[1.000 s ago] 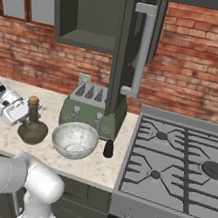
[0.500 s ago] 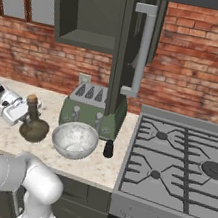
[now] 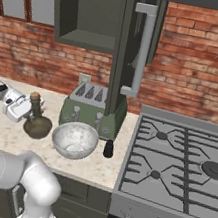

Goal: Retrieve the bottle and the shaker from the cabinet and place them next to the mixing bowl on the counter. Then add garlic from the fridge to the mixing bowl.

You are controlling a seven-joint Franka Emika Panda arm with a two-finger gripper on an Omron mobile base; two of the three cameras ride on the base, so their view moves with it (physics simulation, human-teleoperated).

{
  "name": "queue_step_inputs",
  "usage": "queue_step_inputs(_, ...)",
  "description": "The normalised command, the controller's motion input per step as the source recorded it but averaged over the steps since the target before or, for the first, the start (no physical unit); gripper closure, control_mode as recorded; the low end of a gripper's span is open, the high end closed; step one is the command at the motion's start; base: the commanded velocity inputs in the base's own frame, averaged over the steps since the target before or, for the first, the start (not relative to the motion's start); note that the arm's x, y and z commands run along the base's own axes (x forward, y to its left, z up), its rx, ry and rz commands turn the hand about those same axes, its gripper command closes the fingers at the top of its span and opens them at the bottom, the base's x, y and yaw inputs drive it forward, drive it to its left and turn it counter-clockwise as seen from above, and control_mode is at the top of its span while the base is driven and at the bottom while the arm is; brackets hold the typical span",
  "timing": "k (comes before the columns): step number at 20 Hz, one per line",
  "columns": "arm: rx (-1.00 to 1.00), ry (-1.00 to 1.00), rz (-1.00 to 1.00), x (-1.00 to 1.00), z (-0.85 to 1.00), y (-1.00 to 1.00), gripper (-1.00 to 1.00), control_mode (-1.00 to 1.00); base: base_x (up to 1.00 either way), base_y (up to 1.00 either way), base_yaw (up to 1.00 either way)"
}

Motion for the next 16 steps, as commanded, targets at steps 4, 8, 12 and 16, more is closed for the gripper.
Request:
queue_step_inputs(4,0.0,0.0,0.0,0.15,-0.04,0.0,1.0,-1.0,0.0,0.0,0.0)
queue_step_inputs(8,0.0,0.0,0.0,0.01,-0.12,0.0,1.0,-1.0,0.0,0.0,0.0)
queue_step_inputs(12,0.0,0.0,0.0,0.0,-0.22,0.0,1.0,-1.0,0.0,0.0,0.0)
queue_step_inputs(16,-0.02,0.0,0.0,0.0,-0.3,0.0,1.0,-1.0,0.0,0.0,0.0)
